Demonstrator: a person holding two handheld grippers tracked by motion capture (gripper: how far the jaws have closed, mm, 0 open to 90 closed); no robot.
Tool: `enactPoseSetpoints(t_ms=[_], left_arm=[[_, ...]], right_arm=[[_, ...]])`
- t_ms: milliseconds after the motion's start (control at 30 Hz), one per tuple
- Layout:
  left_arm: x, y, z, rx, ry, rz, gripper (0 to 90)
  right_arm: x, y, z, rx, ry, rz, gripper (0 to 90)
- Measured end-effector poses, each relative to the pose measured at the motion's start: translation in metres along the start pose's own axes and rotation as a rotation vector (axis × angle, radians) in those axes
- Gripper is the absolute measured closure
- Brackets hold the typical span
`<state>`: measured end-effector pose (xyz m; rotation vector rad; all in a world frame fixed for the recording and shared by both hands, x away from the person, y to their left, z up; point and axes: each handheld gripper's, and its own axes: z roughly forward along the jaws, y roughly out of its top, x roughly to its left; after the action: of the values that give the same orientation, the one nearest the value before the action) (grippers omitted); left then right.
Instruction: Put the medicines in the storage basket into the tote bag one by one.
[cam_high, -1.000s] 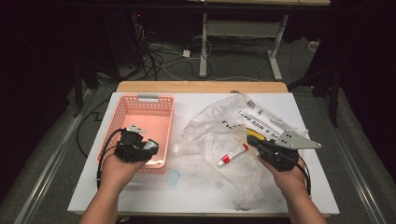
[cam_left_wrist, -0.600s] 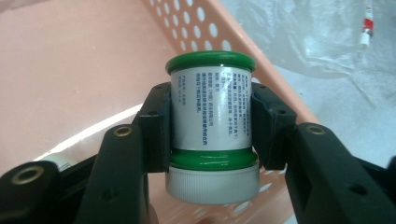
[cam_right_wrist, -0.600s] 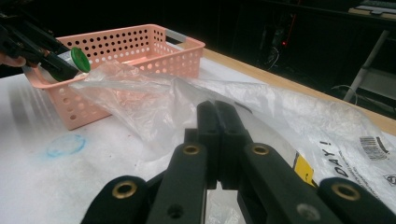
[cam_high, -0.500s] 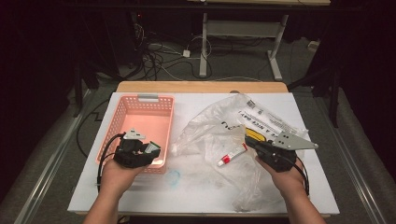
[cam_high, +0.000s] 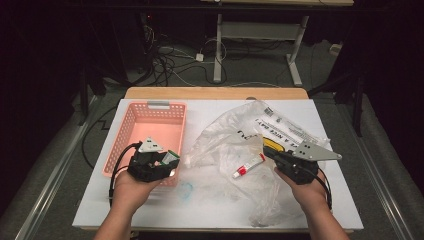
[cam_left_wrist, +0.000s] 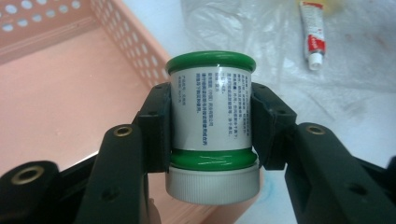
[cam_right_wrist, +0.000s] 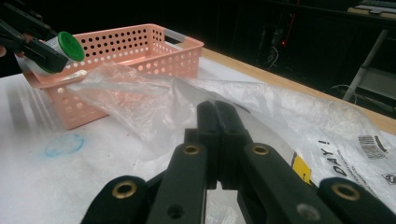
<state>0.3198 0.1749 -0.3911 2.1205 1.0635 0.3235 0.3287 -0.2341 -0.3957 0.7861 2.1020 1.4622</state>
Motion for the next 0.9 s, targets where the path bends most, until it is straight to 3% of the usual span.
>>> enactPoseSetpoints(t_ms=[367,800,900], left_arm=[[-0.021,0.006,-0.003,-0.040,-0.059,0.041,53.6],[-0.054,0.006,0.024,0.003,-0.125,0.115,53.6],[-0.061,0.005,0.036,0.032,-0.134,0.134,53.6]], right_arm=[[0.000,0.001,-0.001,-0.003,0.001,-0.002,90.0],[0.002,0.000,0.002,0.003,0.008,-0.006,90.0],[0.003,0.000,0.002,0.005,0.010,-0.005,90.0]])
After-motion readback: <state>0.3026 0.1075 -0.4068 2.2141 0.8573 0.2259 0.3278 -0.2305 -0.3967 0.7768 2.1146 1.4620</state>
